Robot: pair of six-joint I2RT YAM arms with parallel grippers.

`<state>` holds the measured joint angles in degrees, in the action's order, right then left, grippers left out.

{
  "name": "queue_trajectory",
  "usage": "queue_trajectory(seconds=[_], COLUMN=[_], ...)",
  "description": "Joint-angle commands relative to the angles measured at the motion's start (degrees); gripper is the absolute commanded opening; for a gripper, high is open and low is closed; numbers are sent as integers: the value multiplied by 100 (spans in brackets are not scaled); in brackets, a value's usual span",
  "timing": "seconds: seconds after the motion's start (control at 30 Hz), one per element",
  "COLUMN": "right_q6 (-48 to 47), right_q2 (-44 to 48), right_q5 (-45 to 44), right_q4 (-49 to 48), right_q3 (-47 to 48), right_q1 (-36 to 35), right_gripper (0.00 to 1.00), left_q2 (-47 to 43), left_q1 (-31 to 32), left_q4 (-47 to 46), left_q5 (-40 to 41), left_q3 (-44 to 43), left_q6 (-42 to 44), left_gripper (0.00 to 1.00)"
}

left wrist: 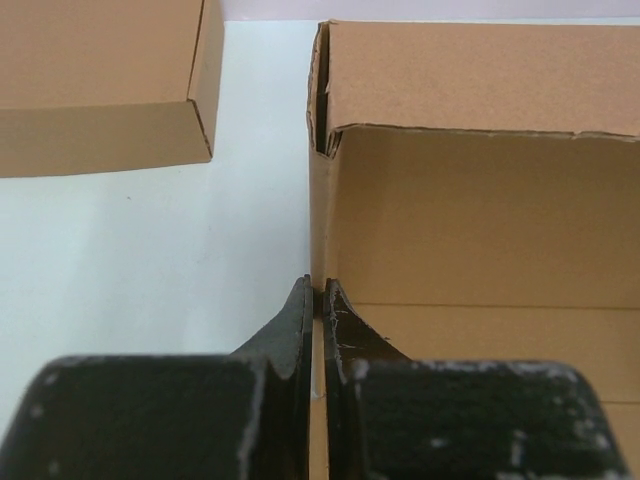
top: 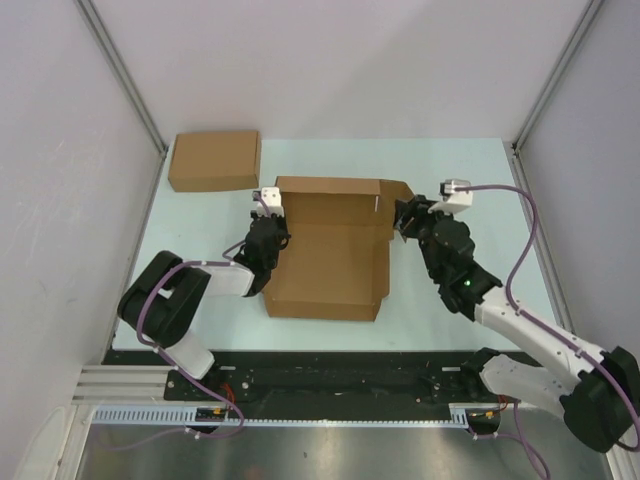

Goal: Fold the paper box

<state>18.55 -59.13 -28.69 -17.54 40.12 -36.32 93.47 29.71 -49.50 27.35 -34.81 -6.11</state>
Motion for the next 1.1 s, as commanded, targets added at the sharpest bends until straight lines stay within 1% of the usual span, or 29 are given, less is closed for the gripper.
queue_trajectory(seconds=[0.0,0.03,0.1,0.13,0.17,0.23,0.33,0.4,0.43,0.57,0.6,0.67,0.73,0.83,0.97,1.07], right_q6=[702,834,1228,1343,1423,1503,1467,1695,2001,2732,2873,3057,3128,3129,3129,3067], right_q2=[262,219,113,17,-19,-107,-273,-581,-704,-1161,-1458,-1767,-2110,-2514,-3077,-3394], right_q5=[-42,160,232,363,399,451,513,793,1021,1357,1401,1515,1533,1332,1164,1059], right_q4=[752,752,577,481,210,-46,-250,-390,-469,-1810,-1997,-2471,-2631,-2833,-3307,-3458], right_q3=[-766,-864,-1232,-1356,-1471,-1708,-1718,-1744,-1770,-2157,-2157,-2079,-2000,-1833,-1657,-1446], right_q1=[273,326,406,441,467,485,581,756,845,898,898,889,854,740,766,836], right_gripper=[48,47,45,47,51,54,56,56,56,56,56,56,55,55,53,52], left_q2=[-224,-233,-242,-233,-242,-250,-259,-250,-250,-259,-268,-286,-294,-303,-321,-338], left_q1=[17,8,17,17,17,17,26,43,43,78,87,105,148,201,254,263], left_q4=[159,151,142,116,98,72,45,36,28,-34,-34,-51,-69,-87,-87,-87], left_q5=[455,455,455,446,429,402,367,376,393,367,367,385,394,437,437,437], left_q3=[-158,-149,-132,-123,-114,-97,-88,-88,-79,-44,-44,-18,0,18,44,62], left_q6=[-215,-215,-206,-163,-145,-127,-101,-92,-84,-31,-13,13,66,127,136,180], left_gripper=[0,0,0,0,0,0,0,0,0,0,0,0,0,0,0,0])
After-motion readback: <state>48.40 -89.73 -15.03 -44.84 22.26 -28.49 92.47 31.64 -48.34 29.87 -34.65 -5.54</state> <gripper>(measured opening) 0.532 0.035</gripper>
